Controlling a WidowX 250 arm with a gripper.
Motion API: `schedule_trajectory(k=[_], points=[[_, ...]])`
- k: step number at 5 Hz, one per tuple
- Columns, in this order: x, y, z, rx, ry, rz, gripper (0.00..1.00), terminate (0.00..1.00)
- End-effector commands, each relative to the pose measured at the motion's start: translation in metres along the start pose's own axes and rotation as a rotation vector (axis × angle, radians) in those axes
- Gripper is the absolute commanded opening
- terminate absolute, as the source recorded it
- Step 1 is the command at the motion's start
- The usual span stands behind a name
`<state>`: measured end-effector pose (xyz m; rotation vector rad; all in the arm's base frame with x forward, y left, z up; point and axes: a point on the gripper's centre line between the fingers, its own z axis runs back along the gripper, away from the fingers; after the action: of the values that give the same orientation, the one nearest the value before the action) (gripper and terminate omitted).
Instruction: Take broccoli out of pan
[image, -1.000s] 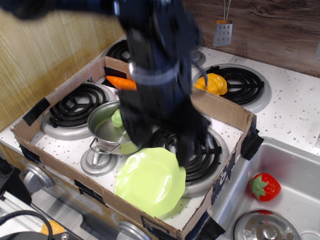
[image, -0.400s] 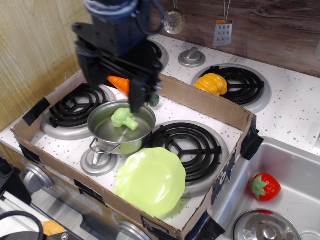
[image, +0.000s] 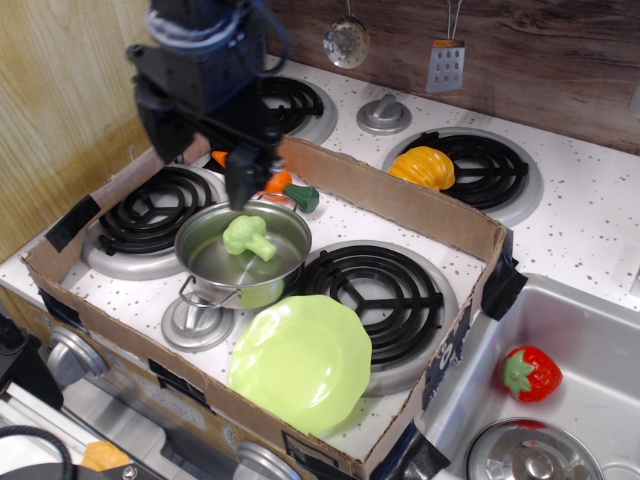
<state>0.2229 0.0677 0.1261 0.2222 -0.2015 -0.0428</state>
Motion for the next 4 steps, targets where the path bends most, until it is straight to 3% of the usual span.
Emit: schedule_trajectory(k=[1,2,4], points=[[0.015,0.009,-0.042,-0.023,-0.071,0.04,1.0,0.0],[0.021,0.013,-0.067,-0.044,-0.094,0.037,1.0,0.0],[0.017,0.003,-0.082,-0.057,-0.087,0.061,1.0,0.0]])
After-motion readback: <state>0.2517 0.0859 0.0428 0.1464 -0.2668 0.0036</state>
